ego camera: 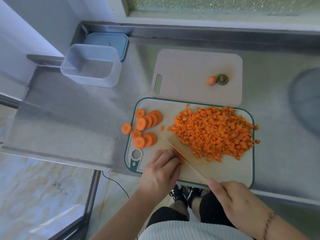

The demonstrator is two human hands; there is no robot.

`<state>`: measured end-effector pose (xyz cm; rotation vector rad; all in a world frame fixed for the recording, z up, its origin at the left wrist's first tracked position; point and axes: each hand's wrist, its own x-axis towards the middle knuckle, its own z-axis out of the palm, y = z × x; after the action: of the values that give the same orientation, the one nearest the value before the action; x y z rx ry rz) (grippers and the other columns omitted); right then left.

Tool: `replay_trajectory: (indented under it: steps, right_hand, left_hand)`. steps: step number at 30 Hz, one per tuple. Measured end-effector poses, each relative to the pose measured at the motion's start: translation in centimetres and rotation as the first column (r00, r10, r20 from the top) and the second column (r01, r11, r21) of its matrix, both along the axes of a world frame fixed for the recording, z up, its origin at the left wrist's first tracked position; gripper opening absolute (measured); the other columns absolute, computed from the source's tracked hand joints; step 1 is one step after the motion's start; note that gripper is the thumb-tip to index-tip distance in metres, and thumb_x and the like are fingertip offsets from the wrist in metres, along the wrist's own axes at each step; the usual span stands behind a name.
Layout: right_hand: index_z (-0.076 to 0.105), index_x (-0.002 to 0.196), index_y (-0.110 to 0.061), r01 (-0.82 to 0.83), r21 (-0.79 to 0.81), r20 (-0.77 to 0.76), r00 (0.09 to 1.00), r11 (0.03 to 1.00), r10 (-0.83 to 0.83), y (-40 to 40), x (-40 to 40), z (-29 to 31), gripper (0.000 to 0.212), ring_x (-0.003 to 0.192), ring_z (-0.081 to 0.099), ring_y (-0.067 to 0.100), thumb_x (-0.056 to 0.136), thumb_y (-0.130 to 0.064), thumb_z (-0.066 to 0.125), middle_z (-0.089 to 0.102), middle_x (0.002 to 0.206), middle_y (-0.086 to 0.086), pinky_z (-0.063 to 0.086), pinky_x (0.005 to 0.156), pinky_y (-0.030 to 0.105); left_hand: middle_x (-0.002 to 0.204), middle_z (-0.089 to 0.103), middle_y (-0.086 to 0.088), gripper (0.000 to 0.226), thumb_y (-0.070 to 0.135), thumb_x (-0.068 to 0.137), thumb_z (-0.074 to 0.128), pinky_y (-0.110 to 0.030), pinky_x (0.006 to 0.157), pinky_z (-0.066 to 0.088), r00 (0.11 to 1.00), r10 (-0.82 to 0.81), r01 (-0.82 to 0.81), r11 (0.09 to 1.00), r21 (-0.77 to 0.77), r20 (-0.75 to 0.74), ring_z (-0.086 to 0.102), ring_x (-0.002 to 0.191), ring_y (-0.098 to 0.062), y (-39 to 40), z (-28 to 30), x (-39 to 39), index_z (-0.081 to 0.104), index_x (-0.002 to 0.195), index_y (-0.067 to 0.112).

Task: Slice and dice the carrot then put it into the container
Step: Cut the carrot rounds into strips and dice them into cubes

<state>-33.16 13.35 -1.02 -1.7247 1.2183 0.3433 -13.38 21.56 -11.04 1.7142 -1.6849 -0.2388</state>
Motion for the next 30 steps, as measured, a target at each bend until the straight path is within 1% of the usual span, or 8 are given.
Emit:
replay_trajectory:
  steps: [4,8,13,18,20,22,27,30]
  right_hand:
    - [0.03,0.055,-0.016,0.019,0.043,-0.008,1.0,0.999,-0.018,0.5,-1.1,0.6,0.057,0.05,0.04,0.007,0.089,-0.061,0.03,0.037,0.044,-0.004,0.037,0.058,0.016]
    - [0.032,0.053,-0.016,-0.075,-0.001,-0.022,0.997,0.997,0.075,0.9,0.2,-0.8,0.064,0.047,0.038,0.01,0.082,-0.072,0.016,0.038,0.044,0.0,0.039,0.056,0.023]
    - [0.034,0.055,-0.015,0.023,0.046,0.01,1.0,0.999,-0.024,0.9,-0.3,-0.1,0.06,0.048,0.038,0.01,0.081,-0.068,0.023,0.037,0.046,-0.001,0.038,0.057,0.021]
    - [0.052,0.061,-0.011,0.037,0.068,-0.05,0.998,0.997,-0.034,1.8,-1.7,0.0,0.101,0.047,0.049,0.008,0.056,-0.098,0.003,0.05,0.052,0.008,0.043,0.058,0.024]
    - [0.045,0.057,-0.01,0.016,0.064,-0.056,0.998,0.998,-0.013,1.5,-1.2,-0.4,0.085,0.057,0.049,0.014,0.069,-0.087,0.01,0.049,0.054,0.006,0.044,0.069,0.022]
    - [0.034,0.051,-0.017,0.031,0.074,-0.009,0.999,0.997,-0.031,1.2,-0.2,-0.5,0.063,0.051,0.041,0.012,0.076,-0.073,0.019,0.04,0.047,0.0,0.044,0.068,0.024]
    - [0.053,0.062,-0.005,0.092,0.099,-0.012,0.996,0.991,-0.091,1.7,-0.9,0.4,0.064,0.057,0.051,0.014,0.082,-0.061,0.028,0.053,0.057,0.005,0.039,0.061,0.018]
    - [0.047,0.061,-0.012,0.037,0.098,-0.051,0.998,0.995,-0.032,2.3,-1.7,0.5,0.065,0.047,0.041,0.008,0.074,-0.07,0.019,0.045,0.052,0.001,0.037,0.054,0.021]
  left_hand:
    - [0.099,0.073,-0.005,0.004,0.003,0.09,0.074,-0.032,0.088,0.053,1.0,0.008,-0.008,1.0,-0.01,0.016,0.065,0.093,-0.025,0.3,-0.1,-0.1,0.078,0.09,0.004]
    - [0.101,0.073,-0.003,0.005,0.004,0.09,0.074,-0.031,0.089,0.054,1.0,-0.004,0.004,1.0,0.008,0.003,0.067,0.097,-0.024,0.2,0.3,0.0,0.078,0.091,0.005]
    - [0.098,0.071,-0.002,0.009,-0.002,0.086,0.072,-0.033,0.083,0.055,0.998,-0.018,0.016,0.999,0.037,0.067,0.066,0.092,-0.025,0.5,0.6,0.4,0.076,0.086,0.006]
    - [0.092,0.071,-0.001,0.007,0.0,0.085,0.073,-0.029,0.082,0.055,0.997,0.007,-0.01,0.999,0.04,0.071,0.065,0.091,-0.023,0.7,0.6,0.2,0.075,0.083,0.007]
    - [0.093,0.072,-0.001,0.007,0.0,0.086,0.073,-0.028,0.083,0.054,0.997,0.002,-0.004,0.999,0.035,0.073,0.065,0.091,-0.022,0.7,0.5,0.3,0.076,0.084,0.006]
    - [0.095,0.072,-0.002,0.007,0.001,0.088,0.071,-0.028,0.085,0.054,0.997,-0.013,0.01,0.999,0.037,0.074,0.065,0.092,-0.021,0.7,0.4,0.5,0.076,0.085,0.006]
    - [0.095,0.072,-0.003,0.006,0.002,0.088,0.072,-0.029,0.083,0.054,0.997,-0.001,-0.001,1.0,0.027,0.071,0.064,0.091,-0.022,0.9,0.2,0.8,0.077,0.087,0.005]
    - [0.095,0.074,-0.002,0.009,0.006,0.09,0.069,-0.026,0.084,0.054,0.997,0.015,-0.015,1.0,-0.001,0.076,0.064,0.093,-0.019,1.0,-0.1,0.8,0.078,0.089,0.006]
